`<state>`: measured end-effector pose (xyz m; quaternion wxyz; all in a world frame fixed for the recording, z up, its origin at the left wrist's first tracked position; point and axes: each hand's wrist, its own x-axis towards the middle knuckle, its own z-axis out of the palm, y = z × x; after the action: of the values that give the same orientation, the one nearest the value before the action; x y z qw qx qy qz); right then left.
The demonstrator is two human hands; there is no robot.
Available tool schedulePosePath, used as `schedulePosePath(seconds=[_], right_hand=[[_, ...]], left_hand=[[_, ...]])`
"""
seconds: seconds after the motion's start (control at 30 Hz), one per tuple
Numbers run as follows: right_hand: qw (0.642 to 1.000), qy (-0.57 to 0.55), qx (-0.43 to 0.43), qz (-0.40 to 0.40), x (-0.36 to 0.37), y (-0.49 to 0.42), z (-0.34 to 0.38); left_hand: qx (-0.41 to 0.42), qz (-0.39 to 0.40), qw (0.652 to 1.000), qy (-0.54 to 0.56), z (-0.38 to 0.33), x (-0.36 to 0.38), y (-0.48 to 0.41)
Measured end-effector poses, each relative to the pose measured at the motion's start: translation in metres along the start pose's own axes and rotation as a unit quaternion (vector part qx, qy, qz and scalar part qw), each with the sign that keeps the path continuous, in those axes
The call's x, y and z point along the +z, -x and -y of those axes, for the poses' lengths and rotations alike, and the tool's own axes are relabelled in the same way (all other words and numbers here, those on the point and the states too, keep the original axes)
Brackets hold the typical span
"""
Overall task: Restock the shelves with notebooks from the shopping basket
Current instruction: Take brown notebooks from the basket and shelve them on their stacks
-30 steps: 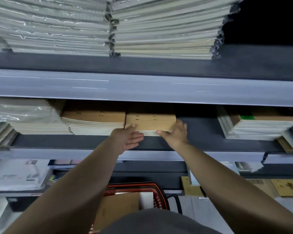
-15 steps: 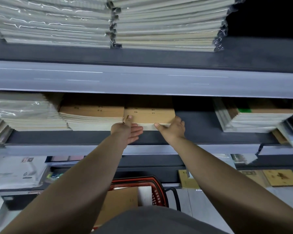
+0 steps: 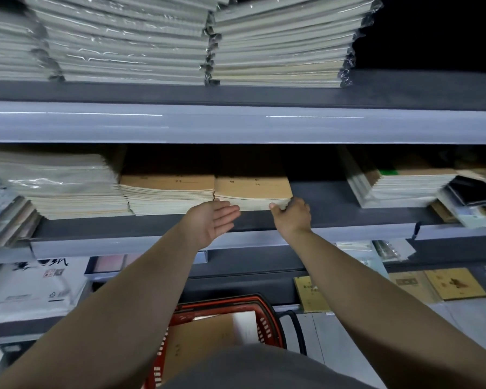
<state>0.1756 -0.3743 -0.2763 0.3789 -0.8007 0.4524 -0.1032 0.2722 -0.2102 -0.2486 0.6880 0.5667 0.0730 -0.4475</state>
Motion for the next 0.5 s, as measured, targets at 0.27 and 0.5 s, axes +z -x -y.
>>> schedulePosePath(seconds=[0.27, 0.5], right_hand=[[0.995, -0.095, 0.02, -0.002, 0.002, 0.055, 0.001], [0.985, -0.168, 0.046, 0.023, 0.007, 0.106, -0.001]], left_hand=[[0.013, 0.05, 0.999, 0.015, 0.018, -0.02, 0.024], [0.009, 0.069, 0.997, 0.017, 0.038, -0.032, 0.046]])
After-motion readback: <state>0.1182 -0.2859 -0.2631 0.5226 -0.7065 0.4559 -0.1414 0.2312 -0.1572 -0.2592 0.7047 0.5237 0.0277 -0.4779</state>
